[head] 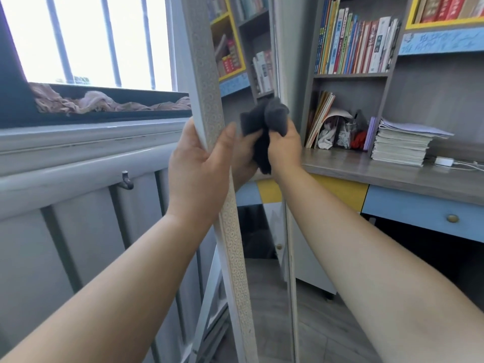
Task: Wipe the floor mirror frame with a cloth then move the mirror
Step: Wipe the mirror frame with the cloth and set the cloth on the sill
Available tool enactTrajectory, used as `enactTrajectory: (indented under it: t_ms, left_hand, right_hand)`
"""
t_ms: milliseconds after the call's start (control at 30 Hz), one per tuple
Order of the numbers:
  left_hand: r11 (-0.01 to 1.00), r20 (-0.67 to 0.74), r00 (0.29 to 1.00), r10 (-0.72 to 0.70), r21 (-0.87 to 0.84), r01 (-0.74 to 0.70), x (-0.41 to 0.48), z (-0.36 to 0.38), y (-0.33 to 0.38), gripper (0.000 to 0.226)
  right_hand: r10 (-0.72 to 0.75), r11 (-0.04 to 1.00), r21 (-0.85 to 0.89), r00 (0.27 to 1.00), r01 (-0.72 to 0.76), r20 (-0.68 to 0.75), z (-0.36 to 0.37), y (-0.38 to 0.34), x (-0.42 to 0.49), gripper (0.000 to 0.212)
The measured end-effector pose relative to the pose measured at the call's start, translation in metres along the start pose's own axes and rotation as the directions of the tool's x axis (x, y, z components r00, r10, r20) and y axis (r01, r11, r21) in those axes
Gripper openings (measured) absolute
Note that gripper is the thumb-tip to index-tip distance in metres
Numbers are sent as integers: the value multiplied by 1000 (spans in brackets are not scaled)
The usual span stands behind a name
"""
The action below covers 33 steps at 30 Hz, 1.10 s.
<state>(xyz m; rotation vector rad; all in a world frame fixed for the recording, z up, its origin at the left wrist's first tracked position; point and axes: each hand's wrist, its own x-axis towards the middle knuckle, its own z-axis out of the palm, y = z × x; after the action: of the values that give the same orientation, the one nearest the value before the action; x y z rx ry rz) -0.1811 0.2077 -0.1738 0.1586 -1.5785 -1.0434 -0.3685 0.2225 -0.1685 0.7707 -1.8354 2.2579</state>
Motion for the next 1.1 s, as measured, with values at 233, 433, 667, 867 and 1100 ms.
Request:
enactTrajectory:
  t_ms: [233, 433, 667, 867, 1100]
  left_hand:
    - [999, 22, 999, 27, 23, -27, -2, -6, 2, 6]
    - [1000, 39, 999, 14, 23, -15, 0, -7, 2, 15]
    - [998, 50, 999, 18, -60, -15, -3, -7, 4, 26]
    - [894, 361, 915, -178, -330, 304, -4, -23, 17, 67]
    - [866, 477, 856, -198, -323, 381, -5, -31, 14, 72]
  right_hand:
    - [-452, 892, 169, 834, 419, 317, -13, 0, -81, 48]
    - [-73, 970, 240, 981, 29, 180, -27, 30, -106, 47]
    - [-247, 926, 352, 928, 140, 280, -11, -47, -109, 31]
    - [-538, 839, 349, 740, 419, 405, -20, -13, -163, 46]
    - [-510, 860, 237, 752, 451, 417, -46, 41, -202, 46]
